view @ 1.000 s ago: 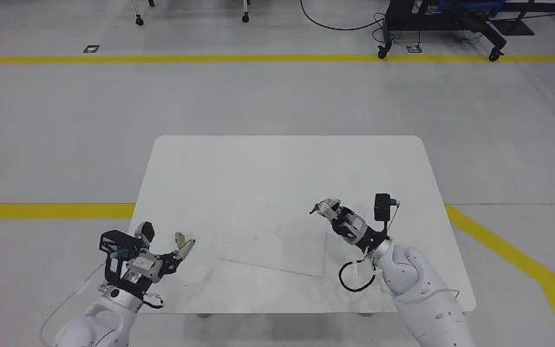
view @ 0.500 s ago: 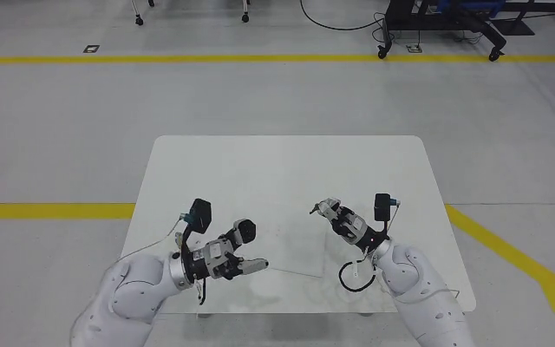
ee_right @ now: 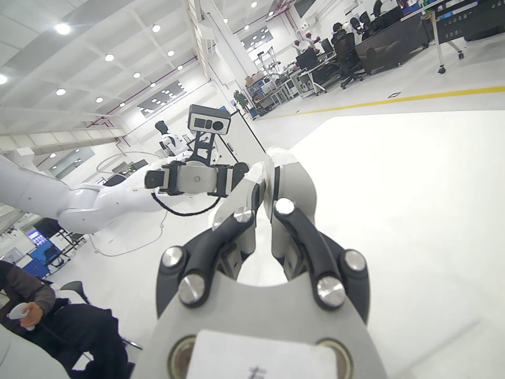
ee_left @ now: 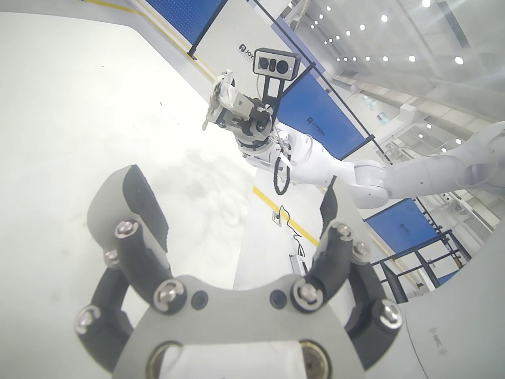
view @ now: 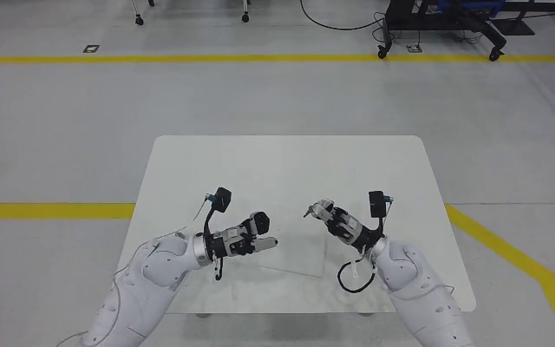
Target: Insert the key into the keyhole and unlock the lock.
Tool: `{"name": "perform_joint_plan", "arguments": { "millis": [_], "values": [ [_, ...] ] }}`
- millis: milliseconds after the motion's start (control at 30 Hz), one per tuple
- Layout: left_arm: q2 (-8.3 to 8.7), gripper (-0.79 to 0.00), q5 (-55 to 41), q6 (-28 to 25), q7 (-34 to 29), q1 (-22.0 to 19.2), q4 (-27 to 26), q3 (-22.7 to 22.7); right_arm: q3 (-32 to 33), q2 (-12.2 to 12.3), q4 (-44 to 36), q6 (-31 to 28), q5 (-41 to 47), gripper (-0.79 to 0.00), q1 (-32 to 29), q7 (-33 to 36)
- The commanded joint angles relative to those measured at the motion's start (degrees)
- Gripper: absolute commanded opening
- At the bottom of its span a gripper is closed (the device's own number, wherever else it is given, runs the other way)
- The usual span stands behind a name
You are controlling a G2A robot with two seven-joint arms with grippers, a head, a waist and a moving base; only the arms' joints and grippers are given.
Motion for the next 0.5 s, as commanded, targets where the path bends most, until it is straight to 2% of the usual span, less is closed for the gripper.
{"name": "perform_joint_plan", "arguments": {
  "millis": [0, 100, 167, 333, 467],
  "values": [
    [-0.39, -0.157, 0.12, -0.02, 0.84, -1.06, 1.29, 1.07, -0.7, 0.0, 0.59, 0.01, 3.23, -0.785, 0.64, 2.09],
    [-0.94, -0.197, 0.51, -0.37, 2.04, -2.54, 2.74, 2.45, -1.51, 0.11, 1.33, 0.01, 7.17, -0.785, 1.58, 5.35],
    [-1.29, -0.274, 1.35, -1.21, 2.84, -3.29, 3.6, 3.35, -1.91, 0.17, 1.61, 0.01, 8.78, -0.785, 2.04, 7.04],
    [-2.3, -0.382, 1.64, -0.65, 4.92, -5.0, 5.97, 5.65, -2.58, 0.33, 1.37, 0.01, 10.98, -0.785, 2.38, 9.64],
    [-2.91, -0.403, 1.55, 0.34, 5.4, -6.38, 7.3, 6.88, -3.14, 0.58, 0.52, 0.01, 12.61, -0.785, 2.15, 11.86]
  ]
}}
